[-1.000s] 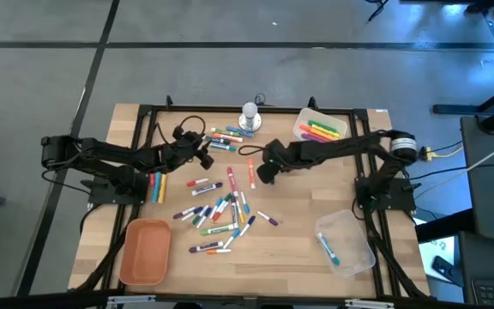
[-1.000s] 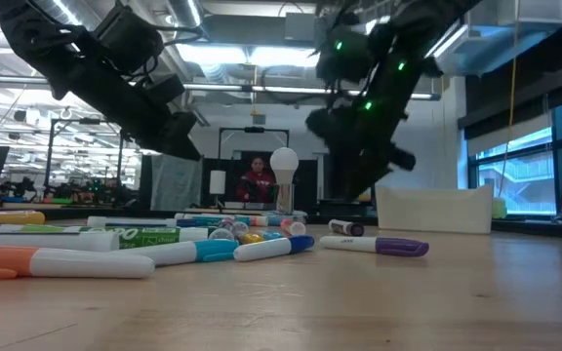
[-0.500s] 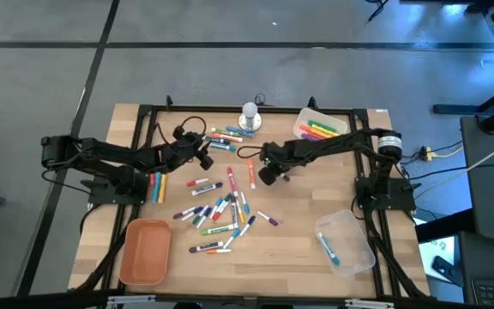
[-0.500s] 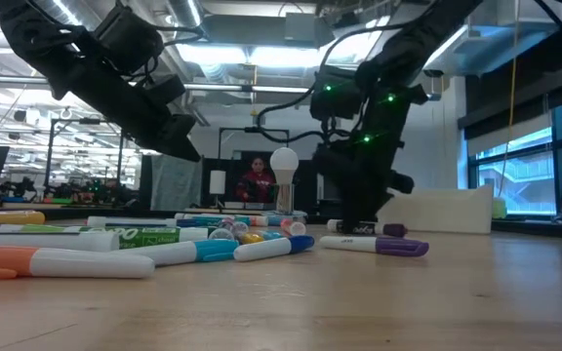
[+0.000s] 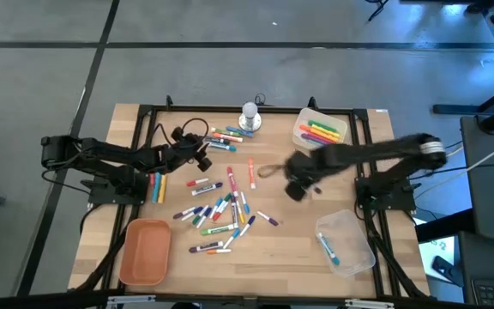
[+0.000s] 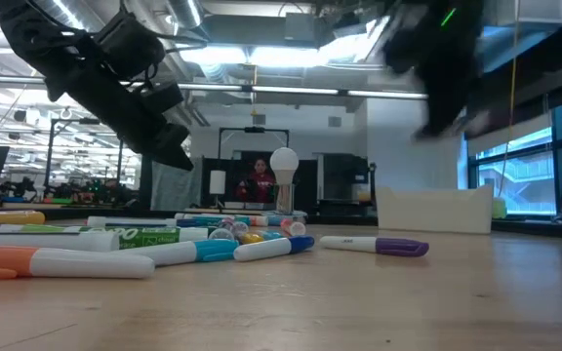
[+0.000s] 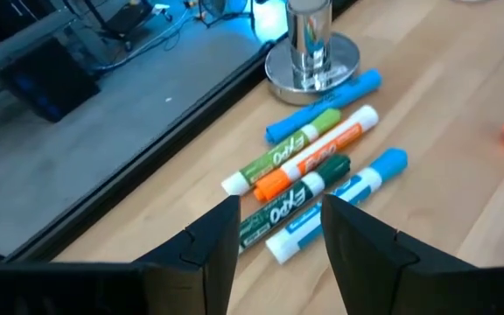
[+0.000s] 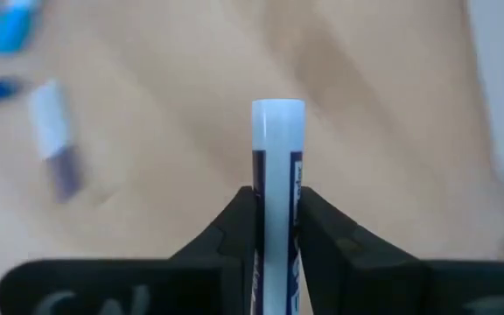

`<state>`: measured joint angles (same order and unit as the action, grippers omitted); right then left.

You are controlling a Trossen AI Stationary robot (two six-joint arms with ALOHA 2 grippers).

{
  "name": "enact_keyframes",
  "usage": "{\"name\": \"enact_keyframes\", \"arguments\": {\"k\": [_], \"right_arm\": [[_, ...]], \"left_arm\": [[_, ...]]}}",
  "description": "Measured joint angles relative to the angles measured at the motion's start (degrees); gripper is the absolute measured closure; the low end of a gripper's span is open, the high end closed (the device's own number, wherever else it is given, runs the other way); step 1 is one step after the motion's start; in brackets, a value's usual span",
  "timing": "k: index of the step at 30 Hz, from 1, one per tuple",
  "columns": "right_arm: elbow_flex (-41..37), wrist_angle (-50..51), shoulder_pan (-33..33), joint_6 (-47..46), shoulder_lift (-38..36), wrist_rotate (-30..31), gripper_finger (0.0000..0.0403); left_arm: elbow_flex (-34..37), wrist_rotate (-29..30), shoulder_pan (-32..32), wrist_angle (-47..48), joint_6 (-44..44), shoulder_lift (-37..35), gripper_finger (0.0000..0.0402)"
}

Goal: Pick & Place Markers
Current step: Put the medium violet marker pen into the transparent bin, then put the medium orange marker pen into the transparent bin

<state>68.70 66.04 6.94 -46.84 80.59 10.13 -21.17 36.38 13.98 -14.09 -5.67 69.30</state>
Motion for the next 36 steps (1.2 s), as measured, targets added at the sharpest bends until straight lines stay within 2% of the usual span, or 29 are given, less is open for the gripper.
{"name": "enact_keyframes", "arguments": {"k": [4,9,13,16,21,24,29,33,36], "right_arm": [[0.69,6.88,13.22,-17.13,-5.51,1.00,0.0339],[0.50,8.99,28.62,-36.86,-5.57,-2.74,0.0339],[0.23,8.77,36.01,-47.80,-1.93,-4.90,0.0338],[0.23,8.90,38.56,-52.63,1.00,-6.66,0.0310],[0.23,9.18,38.21,-53.79,3.70,-10.16,0.0239],[0.25,9.83,36.37,-50.91,3.41,-8.29,0.0211],[0.29,10.55,31.39,-45.05,1.25,0.58,0.0189],[0.29,10.26,24.77,-39.90,0.86,11.47,0.0186],[0.29,6.89,17.48,-31.94,1.30,21.38,0.0186]], "left_arm": [[0.00,-0.13,0.00,1.96,-1.04,0.00,0.0245],[0.00,-0.33,0.00,2.27,-2.14,0.00,0.0245],[0.00,-0.55,-0.07,2.24,-3.17,0.00,0.0245],[0.00,-1.96,-0.07,1.99,-3.66,0.00,0.0245],[0.00,-1.51,0.05,1.75,-2.10,0.00,0.0245],[0.00,-1.53,0.04,1.48,0.44,0.00,0.0245],[0.00,-1.54,0.07,-1.59,3.33,0.00,0.0245],[0.00,-3.17,0.07,-3.25,4.31,0.00,0.0245],[0.00,-5.15,0.07,-3.71,5.83,0.00,0.0245]]}}
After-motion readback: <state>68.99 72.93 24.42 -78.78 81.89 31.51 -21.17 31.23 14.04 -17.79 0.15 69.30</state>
